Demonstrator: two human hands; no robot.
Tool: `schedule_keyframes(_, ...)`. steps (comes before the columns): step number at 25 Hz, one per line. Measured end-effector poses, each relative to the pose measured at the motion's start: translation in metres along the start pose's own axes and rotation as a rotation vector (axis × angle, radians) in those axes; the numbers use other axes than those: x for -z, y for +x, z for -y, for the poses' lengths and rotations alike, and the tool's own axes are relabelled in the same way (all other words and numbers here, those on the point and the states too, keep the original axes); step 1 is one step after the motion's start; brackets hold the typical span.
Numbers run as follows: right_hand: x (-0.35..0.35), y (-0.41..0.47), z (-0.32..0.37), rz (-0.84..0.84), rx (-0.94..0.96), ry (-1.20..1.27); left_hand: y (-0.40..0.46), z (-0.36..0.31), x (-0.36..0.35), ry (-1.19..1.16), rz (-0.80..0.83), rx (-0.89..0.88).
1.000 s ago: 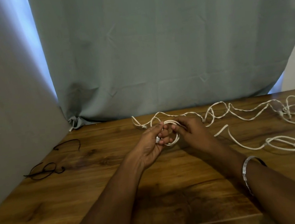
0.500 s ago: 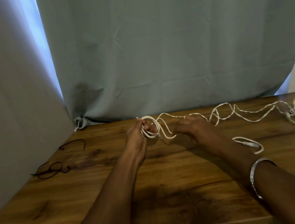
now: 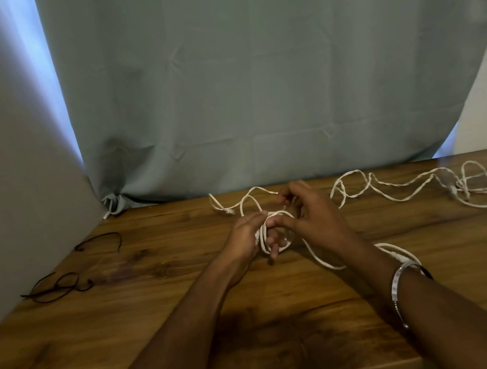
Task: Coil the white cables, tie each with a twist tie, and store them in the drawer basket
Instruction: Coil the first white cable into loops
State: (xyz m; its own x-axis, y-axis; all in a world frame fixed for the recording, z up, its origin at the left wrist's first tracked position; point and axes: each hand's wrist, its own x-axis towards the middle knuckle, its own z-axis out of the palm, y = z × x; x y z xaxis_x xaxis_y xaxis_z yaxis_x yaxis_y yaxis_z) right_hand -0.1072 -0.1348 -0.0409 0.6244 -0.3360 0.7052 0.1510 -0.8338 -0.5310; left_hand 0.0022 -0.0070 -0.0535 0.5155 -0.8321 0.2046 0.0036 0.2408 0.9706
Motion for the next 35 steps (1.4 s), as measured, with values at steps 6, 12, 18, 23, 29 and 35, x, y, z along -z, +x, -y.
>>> schedule_keyframes(6, -0.004, -0.001, 0.000, 0.232, -0.315, 0.704, -0.001, -0.007, -0.002, -0.259, 0.061, 0.071)
schedule_keyframes(12, -0.007, 0.003, 0.012, 0.204, -0.559, 1.149, -0.008, -0.018, -0.004, -0.376, 0.107, 0.166)
schedule_keyframes(18, -0.003, 0.005, 0.008, 0.179, -0.570, 1.297, -0.009, -0.020, -0.011, -0.338, 0.261, 0.130)
schedule_keyframes(23, -0.009, 0.004, -0.001, 0.161, -0.420, 0.913, -0.004, -0.010, -0.003, -0.322, 0.092, 0.020)
schedule_keyframes(29, -0.006, -0.003, -0.011, 0.268, 0.028, -0.116, 0.008, -0.017, 0.027, -0.468, -0.265, -0.080)
schedule_keyframes(35, 0.007, 0.001, -0.019, 0.203, 0.039, 0.006, 0.018, -0.021, 0.059, -0.693, -0.501, -0.156)
